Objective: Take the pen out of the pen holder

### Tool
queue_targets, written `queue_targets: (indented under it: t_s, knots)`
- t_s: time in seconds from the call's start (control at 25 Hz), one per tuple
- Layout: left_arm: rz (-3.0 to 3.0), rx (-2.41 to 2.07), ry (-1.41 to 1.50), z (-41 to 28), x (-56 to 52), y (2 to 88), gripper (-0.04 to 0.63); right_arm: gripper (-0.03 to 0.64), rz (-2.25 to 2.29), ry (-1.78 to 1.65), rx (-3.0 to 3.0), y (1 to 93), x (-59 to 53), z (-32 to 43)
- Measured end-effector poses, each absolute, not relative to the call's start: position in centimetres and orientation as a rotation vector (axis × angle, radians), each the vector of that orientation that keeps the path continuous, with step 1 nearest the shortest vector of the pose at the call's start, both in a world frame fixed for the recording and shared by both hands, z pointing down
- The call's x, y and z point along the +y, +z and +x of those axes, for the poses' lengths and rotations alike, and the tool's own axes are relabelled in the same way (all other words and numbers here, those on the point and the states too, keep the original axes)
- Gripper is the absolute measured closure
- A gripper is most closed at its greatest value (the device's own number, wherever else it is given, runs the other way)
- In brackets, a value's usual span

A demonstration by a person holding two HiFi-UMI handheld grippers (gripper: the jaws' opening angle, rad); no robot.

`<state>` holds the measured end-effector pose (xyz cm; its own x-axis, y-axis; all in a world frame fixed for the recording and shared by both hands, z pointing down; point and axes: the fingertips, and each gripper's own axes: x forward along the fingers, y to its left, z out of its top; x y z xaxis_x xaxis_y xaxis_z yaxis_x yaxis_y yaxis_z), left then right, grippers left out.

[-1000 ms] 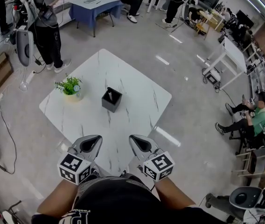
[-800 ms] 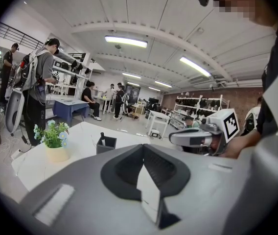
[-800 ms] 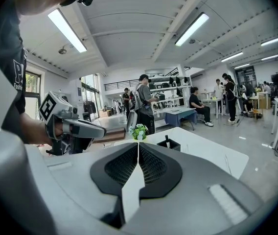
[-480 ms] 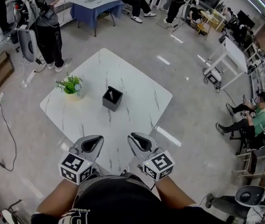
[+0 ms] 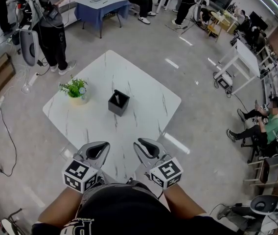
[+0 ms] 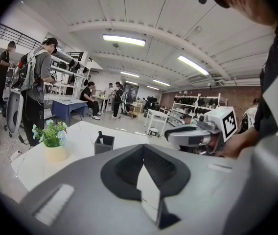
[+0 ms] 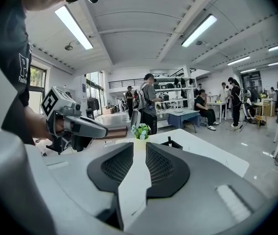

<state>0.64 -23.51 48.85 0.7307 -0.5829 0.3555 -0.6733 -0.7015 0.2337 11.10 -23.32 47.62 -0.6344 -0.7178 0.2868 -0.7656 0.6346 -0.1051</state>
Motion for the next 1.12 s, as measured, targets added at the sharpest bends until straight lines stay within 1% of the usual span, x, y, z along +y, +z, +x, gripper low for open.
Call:
queue_targets:
  t_s: [0.48,0.72,1.12]
  knots:
    - [2.572,-0.998,0.365,0.2,-23.3,49.2,0.538,0.56,1.229,0.288,-2.589,48.7,-25.3,11.4]
    - [2.547,-1.045,0.354,-1.1,-23.6,49.2,0.538,0.56,1.236,0.28,-2.55,50.1,-29.6,11.3]
    - [2.469,-1.091,0.382,-3.3,-23.3,51.0,0.538,0.56,1.216,0.324,-2.451,55.1,-37.1,9.8]
